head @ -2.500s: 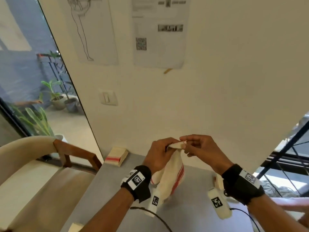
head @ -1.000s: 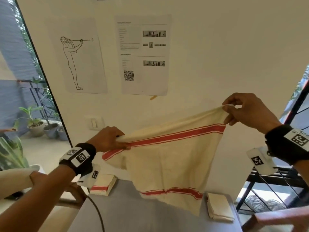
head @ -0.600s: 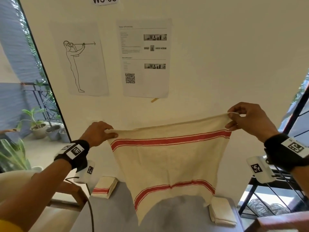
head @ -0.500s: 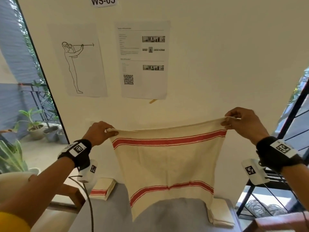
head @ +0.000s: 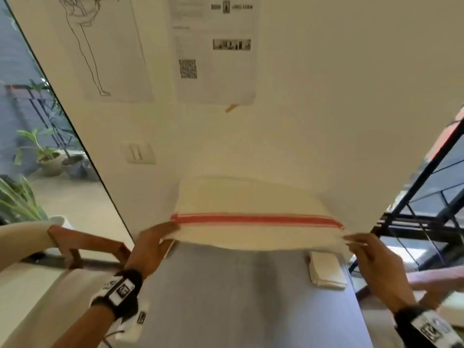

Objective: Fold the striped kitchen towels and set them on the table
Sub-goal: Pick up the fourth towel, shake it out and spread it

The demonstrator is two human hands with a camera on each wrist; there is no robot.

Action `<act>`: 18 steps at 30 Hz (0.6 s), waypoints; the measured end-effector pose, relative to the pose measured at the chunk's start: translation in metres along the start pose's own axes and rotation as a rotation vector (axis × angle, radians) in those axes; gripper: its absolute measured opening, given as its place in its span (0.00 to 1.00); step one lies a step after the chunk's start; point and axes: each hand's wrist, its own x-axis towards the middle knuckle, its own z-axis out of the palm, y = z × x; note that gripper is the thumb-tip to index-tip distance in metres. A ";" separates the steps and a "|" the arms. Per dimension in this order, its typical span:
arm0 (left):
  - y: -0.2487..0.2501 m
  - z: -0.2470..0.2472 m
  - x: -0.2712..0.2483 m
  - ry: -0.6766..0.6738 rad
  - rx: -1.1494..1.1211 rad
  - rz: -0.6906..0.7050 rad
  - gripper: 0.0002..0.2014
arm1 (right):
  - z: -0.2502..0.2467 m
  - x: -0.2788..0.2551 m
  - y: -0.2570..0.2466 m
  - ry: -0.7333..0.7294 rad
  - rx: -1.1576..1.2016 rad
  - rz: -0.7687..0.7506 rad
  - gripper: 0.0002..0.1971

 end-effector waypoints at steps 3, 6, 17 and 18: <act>-0.047 0.034 -0.073 -0.261 0.037 -0.114 0.18 | 0.030 -0.058 0.027 -0.062 0.029 0.114 0.13; -0.074 0.064 -0.139 -0.420 0.126 -0.159 0.19 | 0.063 -0.114 0.050 -0.152 -0.018 0.164 0.12; -0.106 0.096 -0.319 -0.878 0.239 -0.213 0.18 | 0.111 -0.302 0.105 -0.548 -0.272 0.434 0.16; -0.107 0.094 -0.331 -0.896 0.291 -0.217 0.20 | 0.110 -0.315 0.108 -0.590 -0.303 0.456 0.17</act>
